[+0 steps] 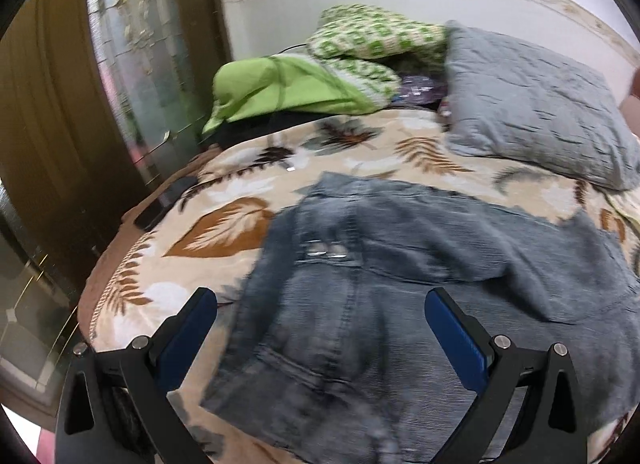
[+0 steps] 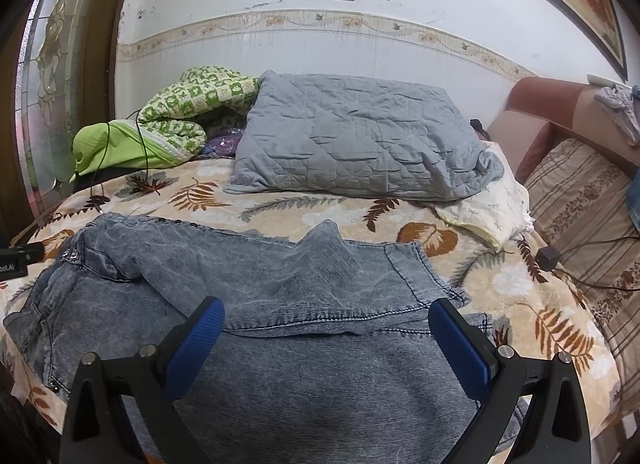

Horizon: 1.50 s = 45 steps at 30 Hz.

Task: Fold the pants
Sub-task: 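Move both grippers down to the edge of the blue jeans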

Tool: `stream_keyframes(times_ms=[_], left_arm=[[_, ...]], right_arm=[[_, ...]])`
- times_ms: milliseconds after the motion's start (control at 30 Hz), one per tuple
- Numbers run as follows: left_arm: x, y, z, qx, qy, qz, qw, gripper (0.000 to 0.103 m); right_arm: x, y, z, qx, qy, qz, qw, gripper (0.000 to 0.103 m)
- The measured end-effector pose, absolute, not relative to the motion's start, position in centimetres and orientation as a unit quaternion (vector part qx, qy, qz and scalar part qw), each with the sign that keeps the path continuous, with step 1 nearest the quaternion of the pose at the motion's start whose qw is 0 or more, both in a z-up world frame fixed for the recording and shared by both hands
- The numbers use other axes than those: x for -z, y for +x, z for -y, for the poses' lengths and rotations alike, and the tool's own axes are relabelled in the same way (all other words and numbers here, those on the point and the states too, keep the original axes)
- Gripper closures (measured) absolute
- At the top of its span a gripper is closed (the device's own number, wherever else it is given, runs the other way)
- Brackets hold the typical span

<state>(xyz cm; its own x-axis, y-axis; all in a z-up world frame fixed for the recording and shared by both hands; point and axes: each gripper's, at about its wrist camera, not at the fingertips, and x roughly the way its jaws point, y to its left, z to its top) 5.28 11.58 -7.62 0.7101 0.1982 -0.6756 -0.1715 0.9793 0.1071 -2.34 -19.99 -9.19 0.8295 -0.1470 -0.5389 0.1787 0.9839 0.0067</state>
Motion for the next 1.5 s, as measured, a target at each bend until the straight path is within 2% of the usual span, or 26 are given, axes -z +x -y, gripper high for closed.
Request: stream_keyframes(times_ms=[600,1033,1367,1500], left_arm=[[8.7,5.6,-14.7,-0.126,0.011,-0.376,0.918,0.000],[8.0,6.5,-14.0,-0.104,0.021,-0.374,0.921,0.000],[5.6,14.0,-17.5,-0.107,0.050,-0.389,0.914,0.000],[6.3,19.1,-19.4,-0.105,0.037,-0.429,0.897,0.000]], right_arm=[[10.0,-1.5,20.5,0.085,0.038,-0.298,0.950,0.000],[10.5,-0.8,25.4,0.125,0.088,-0.312,0.938,0.000],[11.1,3.5,31.4,0.159,0.167,-0.320,0.919,0.000],[11.3,6.5,33.3,0.168,0.183,-0.319,0.915,0.000]])
